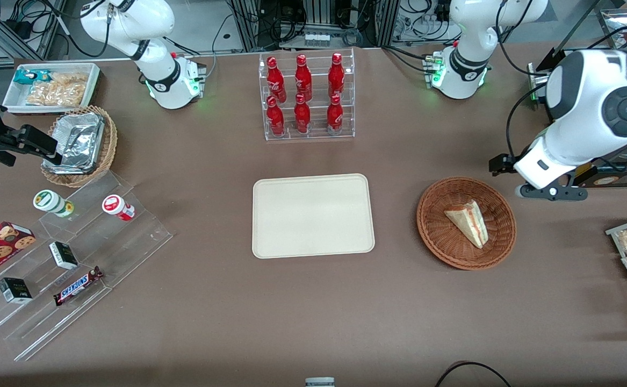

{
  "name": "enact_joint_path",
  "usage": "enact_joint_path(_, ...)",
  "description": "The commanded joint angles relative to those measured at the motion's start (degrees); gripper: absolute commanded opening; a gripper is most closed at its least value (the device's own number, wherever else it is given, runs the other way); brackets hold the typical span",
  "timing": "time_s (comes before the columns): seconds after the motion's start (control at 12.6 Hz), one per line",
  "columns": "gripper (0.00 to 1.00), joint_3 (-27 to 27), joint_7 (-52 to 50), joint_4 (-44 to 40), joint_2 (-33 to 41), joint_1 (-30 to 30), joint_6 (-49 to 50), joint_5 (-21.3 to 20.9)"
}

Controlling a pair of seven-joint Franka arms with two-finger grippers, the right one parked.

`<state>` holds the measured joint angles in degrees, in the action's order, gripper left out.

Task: Place sandwich from basket to tray
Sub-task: 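Move the left gripper over the wrapped sandwich in the wicker basket, then lower the left gripper and close it on the wrapped sandwich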

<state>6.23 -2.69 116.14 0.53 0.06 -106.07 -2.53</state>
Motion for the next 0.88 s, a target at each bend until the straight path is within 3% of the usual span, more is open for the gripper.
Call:
enact_joint_path(0.0, 1.0, 0.27, -6.16, 6.53, 2.28, 0.3, -6.49, -0.02)
enact_joint_path(0.24, 1.0, 0.36, -15.38, 11.47, 1.67, 0.03, -15.9, -0.11)
enact_joint_path(0.8, 1.0, 1.06, -37.72, 10.25, -6.23, -0.84, -24.0, 0.33)
